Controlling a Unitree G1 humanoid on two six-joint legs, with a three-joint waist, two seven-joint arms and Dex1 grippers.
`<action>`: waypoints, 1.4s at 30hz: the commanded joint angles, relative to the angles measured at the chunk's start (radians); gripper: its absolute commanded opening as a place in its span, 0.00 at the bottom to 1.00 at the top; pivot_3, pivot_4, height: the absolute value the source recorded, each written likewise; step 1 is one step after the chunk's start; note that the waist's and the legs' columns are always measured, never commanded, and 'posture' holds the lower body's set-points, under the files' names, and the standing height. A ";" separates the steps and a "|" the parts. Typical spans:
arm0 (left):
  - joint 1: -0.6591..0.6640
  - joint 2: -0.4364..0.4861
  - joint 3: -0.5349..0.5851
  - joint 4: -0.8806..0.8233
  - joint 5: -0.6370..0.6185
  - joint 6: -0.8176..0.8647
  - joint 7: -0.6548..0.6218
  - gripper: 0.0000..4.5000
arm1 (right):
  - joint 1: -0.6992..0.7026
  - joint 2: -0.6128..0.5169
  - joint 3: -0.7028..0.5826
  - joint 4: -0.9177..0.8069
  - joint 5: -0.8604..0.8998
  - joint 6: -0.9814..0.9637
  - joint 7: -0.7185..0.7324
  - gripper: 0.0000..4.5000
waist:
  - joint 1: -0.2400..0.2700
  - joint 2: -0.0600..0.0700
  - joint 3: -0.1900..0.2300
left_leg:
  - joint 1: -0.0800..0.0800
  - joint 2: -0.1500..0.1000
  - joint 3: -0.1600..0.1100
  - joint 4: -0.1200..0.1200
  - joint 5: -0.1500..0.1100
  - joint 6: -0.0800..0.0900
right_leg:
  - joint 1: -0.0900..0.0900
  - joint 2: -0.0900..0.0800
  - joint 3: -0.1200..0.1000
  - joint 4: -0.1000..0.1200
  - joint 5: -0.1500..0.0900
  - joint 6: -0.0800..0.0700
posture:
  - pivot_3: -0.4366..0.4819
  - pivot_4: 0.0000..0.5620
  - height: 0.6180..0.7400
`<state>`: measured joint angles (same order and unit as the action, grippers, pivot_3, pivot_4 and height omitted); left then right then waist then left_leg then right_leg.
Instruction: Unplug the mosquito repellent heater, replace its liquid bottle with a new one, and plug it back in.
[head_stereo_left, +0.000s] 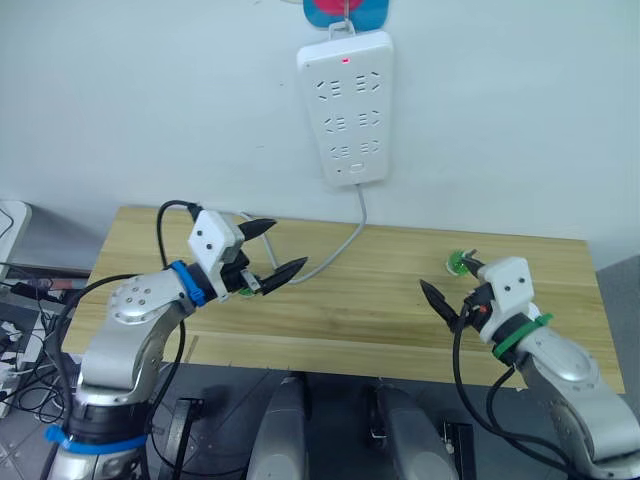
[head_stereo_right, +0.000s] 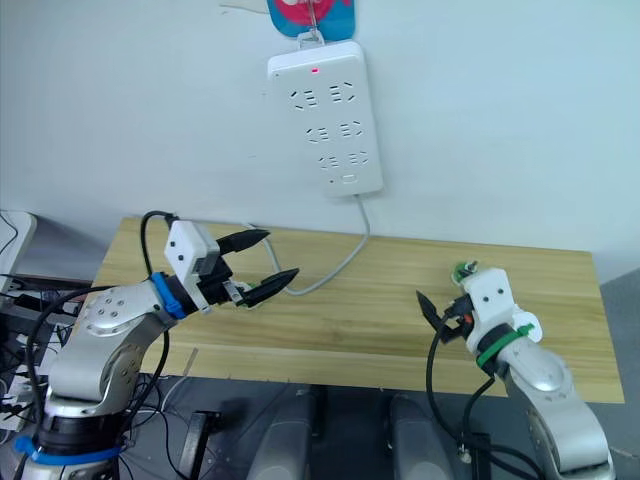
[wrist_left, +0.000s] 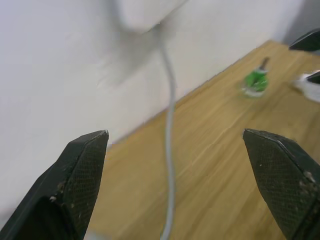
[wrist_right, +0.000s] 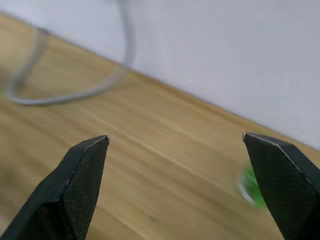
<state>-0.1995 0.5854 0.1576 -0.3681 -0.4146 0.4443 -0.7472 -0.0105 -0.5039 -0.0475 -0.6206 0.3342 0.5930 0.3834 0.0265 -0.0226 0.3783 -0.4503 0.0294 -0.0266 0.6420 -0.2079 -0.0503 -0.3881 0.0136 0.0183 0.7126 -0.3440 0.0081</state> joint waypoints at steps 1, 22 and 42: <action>0.065 0.004 0.077 -0.100 -0.014 0.034 0.078 1.00 | -0.065 -0.025 0.016 -0.027 0.065 0.034 0.082 1.00 | 0.010 0.000 0.000 | 0.000 0.000 -0.001 0.000 0.000 0.000 | 0.000 0.000 -0.001 0.000 0.000 0.000 | 0.75 0.66 1.00; 0.382 -0.234 0.084 0.076 0.132 -0.314 0.237 1.00 | -0.495 0.029 0.263 0.143 0.114 -0.012 0.400 1.00 | 0.112 -0.004 0.000 | -0.002 0.000 -0.002 -0.001 -0.001 0.000 | 0.001 -0.001 -0.004 -0.008 0.000 0.000 | 0.80 0.66 1.00; 0.129 -0.311 -0.028 0.551 0.218 -0.571 0.269 1.00 | -0.468 0.070 0.243 0.067 0.104 0.068 0.289 1.00 | 0.091 -0.006 0.001 | -0.001 0.001 -0.002 -0.001 -0.001 0.001 | 0.000 -0.001 -0.005 -0.001 0.001 -0.001 | 0.69 0.71 1.00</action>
<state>-0.0721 0.2799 0.1238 0.1681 -0.1976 -0.1000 -0.4829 -0.4826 -0.4350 0.2159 -0.5039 0.4230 0.6614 0.6808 0.1174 -0.0282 0.3789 -0.4511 0.0299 -0.0290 0.6414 -0.2092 -0.0492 -0.3880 0.0125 0.0127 0.7120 -0.3435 0.0076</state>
